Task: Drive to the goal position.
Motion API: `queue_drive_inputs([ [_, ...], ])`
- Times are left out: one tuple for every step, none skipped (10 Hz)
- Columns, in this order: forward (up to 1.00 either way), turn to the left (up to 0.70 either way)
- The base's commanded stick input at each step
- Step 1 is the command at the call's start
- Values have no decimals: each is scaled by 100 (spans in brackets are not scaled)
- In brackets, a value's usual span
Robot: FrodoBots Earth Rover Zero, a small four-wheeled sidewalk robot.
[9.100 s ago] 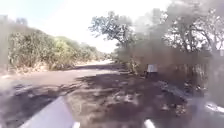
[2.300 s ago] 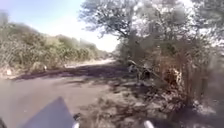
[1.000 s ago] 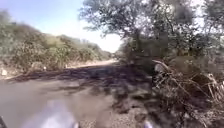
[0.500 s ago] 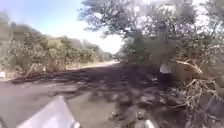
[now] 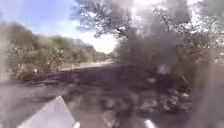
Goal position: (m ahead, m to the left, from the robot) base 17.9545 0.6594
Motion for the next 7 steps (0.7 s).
queue_drive_inputs([
  [50, -18],
  [50, -9],
  [50, -28],
  [50, -47],
  [50, -50],
  [50, -50],
  [50, -45],
])
